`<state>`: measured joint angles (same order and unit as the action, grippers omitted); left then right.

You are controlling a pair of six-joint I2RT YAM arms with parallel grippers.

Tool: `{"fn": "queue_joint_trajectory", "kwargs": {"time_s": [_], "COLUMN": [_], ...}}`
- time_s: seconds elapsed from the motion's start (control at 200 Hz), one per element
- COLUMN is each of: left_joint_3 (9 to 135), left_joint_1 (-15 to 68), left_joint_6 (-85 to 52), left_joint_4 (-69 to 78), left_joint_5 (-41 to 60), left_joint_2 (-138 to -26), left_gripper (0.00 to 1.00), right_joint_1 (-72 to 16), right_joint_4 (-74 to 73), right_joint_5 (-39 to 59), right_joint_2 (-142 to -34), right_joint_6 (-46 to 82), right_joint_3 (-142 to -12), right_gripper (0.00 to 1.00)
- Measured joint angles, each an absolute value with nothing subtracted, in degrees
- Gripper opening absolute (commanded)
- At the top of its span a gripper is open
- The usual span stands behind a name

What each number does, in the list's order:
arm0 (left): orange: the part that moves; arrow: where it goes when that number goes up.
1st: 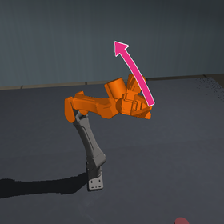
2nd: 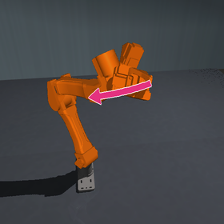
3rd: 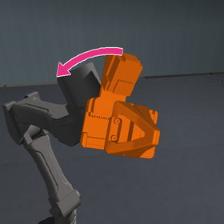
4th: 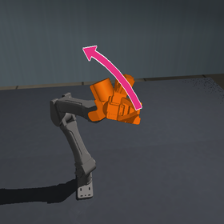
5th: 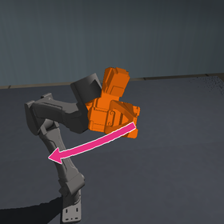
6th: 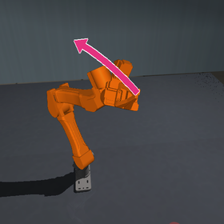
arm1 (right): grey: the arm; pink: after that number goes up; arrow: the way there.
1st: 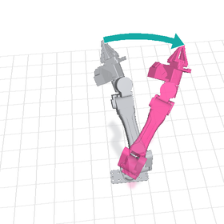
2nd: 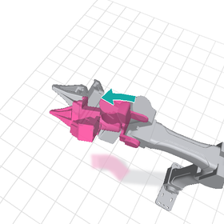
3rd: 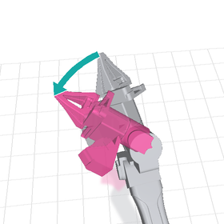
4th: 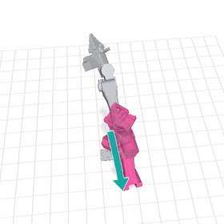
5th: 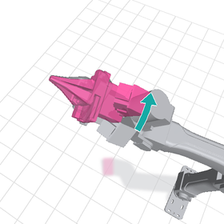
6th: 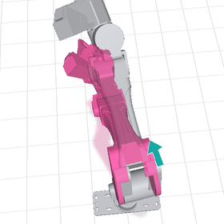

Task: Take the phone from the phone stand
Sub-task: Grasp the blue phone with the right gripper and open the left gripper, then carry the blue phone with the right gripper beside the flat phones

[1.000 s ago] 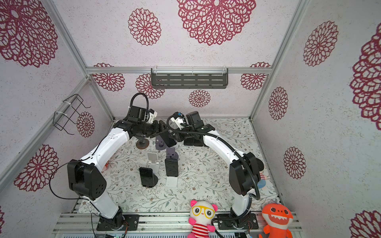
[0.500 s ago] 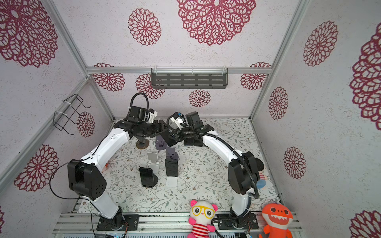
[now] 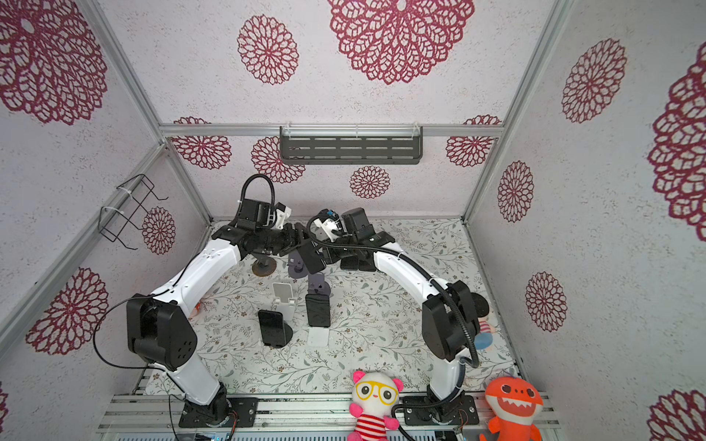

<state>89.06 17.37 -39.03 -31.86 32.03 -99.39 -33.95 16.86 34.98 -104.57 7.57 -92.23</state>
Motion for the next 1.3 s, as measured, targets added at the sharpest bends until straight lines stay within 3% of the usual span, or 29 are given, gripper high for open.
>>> {"fn": "queue_joint_trajectory", "kwargs": {"time_s": [0.23, 0.59, 0.946, 1.301], "left_joint_3": [88.95, 87.02, 86.37, 79.83], "left_joint_1": [17.37, 17.04, 16.86, 16.71], "left_joint_6": [-39.46, -38.72, -32.69, -29.19], "left_joint_4": [-30.59, -29.41, -31.2, -32.69], "left_joint_5": [32.49, 32.27, 28.71, 24.67], "left_joint_2": [-99.22, -96.42, -91.11, -84.9], "left_gripper": [0.97, 0.99, 0.99, 0.99], "right_joint_1": [-33.54, -26.5, -7.62, 10.7], "right_joint_4": [14.81, 16.47, 28.29, 33.26], "right_joint_5": [32.95, 30.39, 29.1, 31.11], "right_joint_2": [-104.4, -101.8, -95.33, -99.2], "right_joint_6": [8.14, 8.6, 2.92, 0.45], "right_joint_3": [-90.54, -84.64, -83.72, -80.42], "right_gripper": [0.0, 0.0, 0.0, 0.0]}}
